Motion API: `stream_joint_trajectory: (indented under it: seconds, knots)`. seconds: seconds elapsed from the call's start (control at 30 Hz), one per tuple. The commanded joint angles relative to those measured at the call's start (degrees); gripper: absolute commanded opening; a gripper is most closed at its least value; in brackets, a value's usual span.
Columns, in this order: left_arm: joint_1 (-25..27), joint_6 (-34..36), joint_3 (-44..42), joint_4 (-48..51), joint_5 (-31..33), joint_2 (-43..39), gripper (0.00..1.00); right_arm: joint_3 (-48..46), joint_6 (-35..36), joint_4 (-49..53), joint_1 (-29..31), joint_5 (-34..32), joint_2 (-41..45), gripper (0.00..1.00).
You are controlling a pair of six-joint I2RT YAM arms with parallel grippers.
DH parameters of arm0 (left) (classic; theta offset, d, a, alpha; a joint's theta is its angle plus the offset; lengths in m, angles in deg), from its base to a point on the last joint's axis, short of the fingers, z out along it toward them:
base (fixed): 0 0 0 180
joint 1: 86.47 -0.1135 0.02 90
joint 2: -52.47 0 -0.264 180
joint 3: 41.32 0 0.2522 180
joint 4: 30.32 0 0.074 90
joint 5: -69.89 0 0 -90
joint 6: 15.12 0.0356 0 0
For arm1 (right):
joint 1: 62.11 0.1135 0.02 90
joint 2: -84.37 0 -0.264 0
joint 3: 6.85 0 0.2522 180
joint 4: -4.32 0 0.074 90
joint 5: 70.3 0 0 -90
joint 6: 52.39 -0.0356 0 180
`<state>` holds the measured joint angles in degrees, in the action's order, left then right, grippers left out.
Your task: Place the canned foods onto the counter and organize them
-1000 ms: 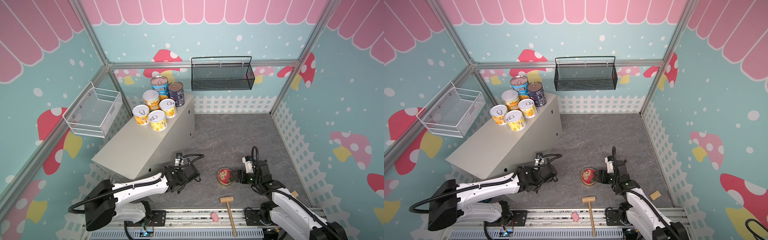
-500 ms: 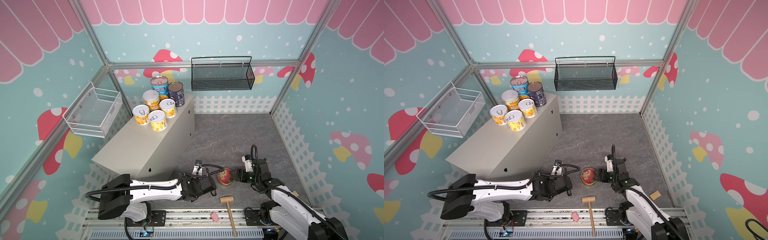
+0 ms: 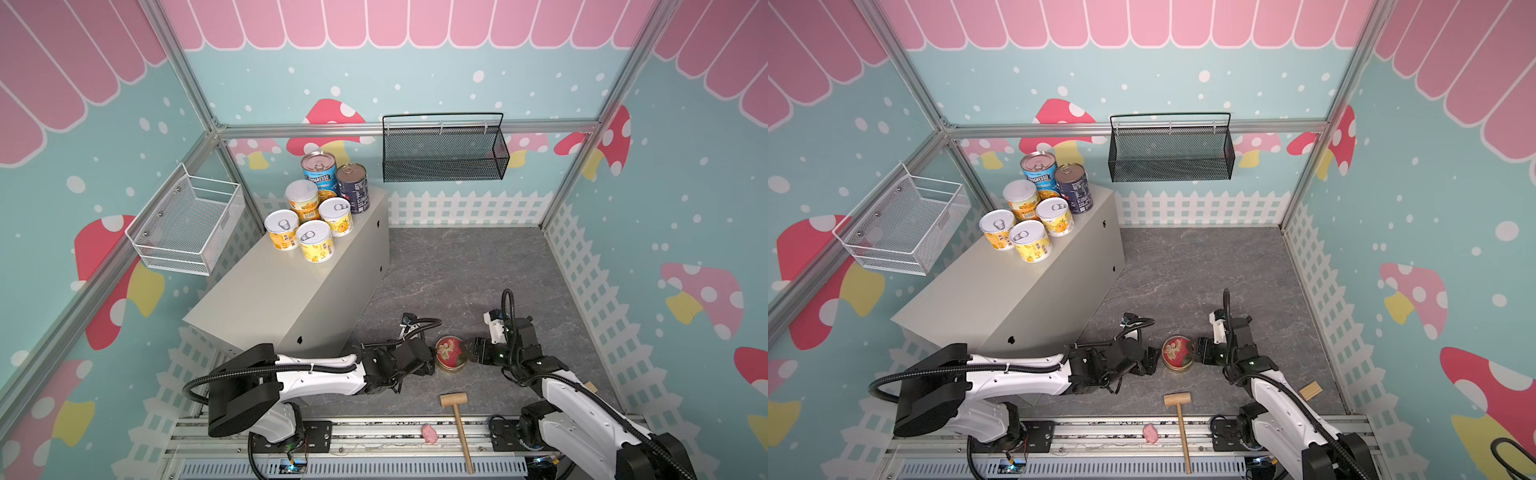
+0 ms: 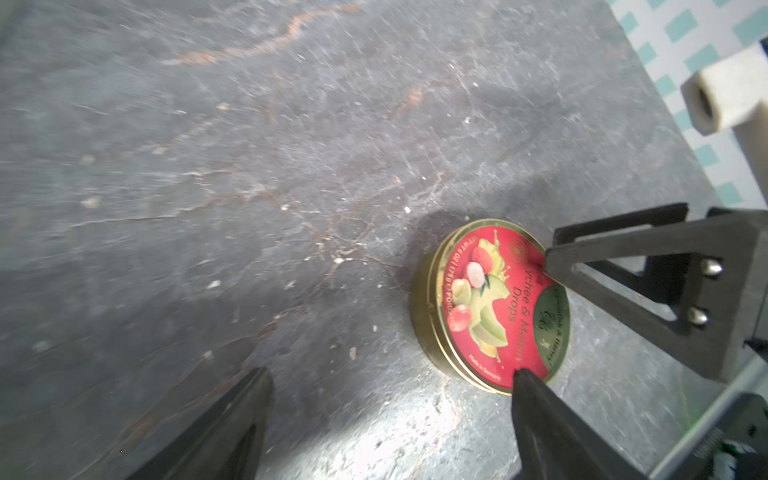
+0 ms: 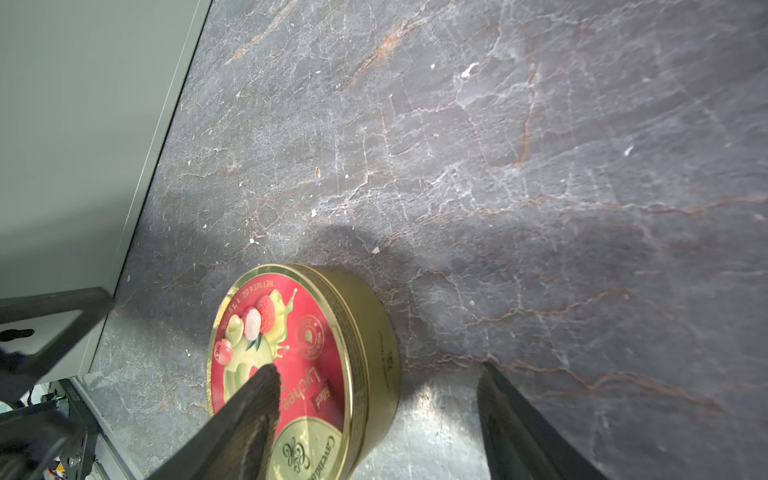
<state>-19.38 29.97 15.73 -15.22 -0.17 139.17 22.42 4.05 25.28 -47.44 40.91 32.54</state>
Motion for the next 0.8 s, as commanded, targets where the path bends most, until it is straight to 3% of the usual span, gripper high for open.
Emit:
stream_joint_trajectory:
  seconds: [0.0,0.53,0.77]
  knots:
    - [-1.52,2.52,-1.54,-9.44,-6.77,1.74,0.9,0.75,0.78,-0.52,-0.02,0.99,-0.94,0.76]
    - [-6.79,2.75,-4.9,-18.87,-22.19,5.02,0.88,0.39,-0.32,0.47,0.28,2.52,0.43,0.72]
    - [-8.24,1.84,-3.38,-17.47,-28.49,7.55,0.68,-0.12,-1.41,1.54,0.28,2.6,1.97,0.65]
